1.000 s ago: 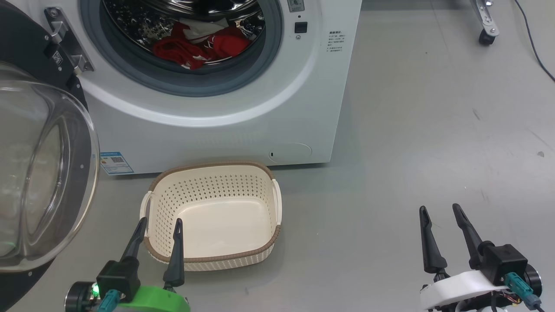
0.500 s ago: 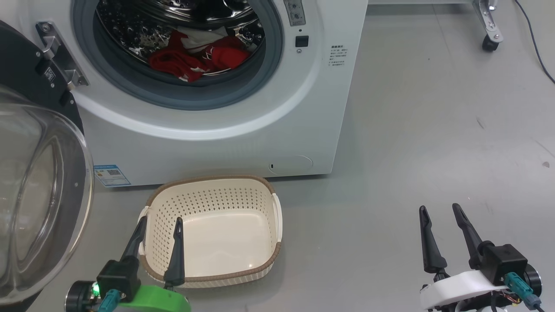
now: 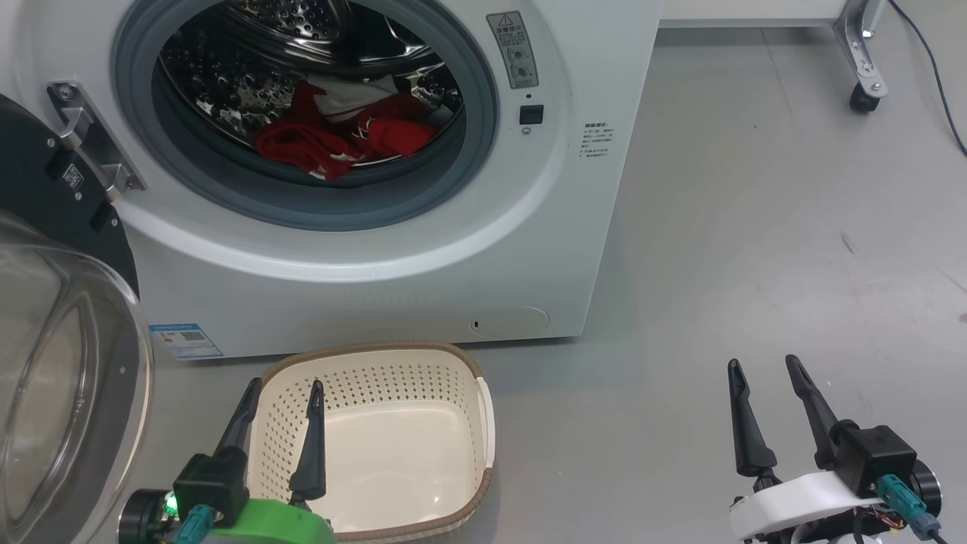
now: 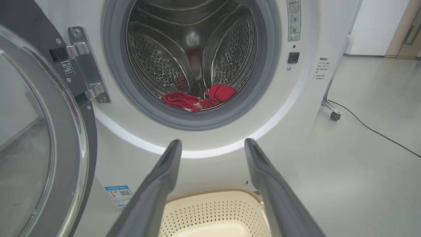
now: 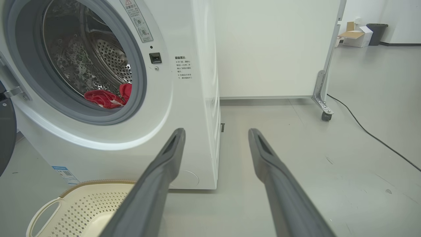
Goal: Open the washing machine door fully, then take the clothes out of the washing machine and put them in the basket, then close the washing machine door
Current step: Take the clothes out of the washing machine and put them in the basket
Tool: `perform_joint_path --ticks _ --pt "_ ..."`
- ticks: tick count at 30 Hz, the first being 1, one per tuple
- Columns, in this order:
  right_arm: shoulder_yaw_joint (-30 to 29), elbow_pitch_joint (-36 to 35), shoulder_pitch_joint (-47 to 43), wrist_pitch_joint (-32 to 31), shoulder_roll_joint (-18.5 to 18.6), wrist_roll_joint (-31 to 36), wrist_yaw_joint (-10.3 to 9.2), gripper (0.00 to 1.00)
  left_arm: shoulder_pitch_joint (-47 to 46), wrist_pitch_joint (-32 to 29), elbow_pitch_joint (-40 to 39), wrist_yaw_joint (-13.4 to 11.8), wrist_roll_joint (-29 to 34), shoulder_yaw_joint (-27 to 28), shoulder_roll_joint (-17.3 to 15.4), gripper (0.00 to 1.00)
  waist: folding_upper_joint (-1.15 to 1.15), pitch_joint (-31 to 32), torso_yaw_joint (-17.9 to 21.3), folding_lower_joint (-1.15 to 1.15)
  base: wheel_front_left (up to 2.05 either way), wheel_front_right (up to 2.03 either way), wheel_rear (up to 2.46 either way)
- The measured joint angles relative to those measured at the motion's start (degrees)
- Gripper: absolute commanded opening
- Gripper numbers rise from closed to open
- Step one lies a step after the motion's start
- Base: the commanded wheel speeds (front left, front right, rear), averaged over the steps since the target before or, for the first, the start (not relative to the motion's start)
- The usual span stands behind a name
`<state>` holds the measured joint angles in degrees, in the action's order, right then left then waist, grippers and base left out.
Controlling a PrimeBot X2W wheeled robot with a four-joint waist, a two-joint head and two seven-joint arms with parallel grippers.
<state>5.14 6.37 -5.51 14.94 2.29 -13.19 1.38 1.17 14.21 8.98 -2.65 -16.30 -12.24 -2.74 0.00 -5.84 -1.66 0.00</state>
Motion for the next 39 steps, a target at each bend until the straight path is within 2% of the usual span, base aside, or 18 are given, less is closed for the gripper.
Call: perform_joint_path --ticks 39 --pt "0.8 0.3 -0.1 0.0 0.0 -0.8 -0.01 1.0 0.1 0.0 1.4 0.4 0.0 -0.5 0.0 1.0 0.0 1.5 0.1 0.0 0.13 -0.13 0.0"
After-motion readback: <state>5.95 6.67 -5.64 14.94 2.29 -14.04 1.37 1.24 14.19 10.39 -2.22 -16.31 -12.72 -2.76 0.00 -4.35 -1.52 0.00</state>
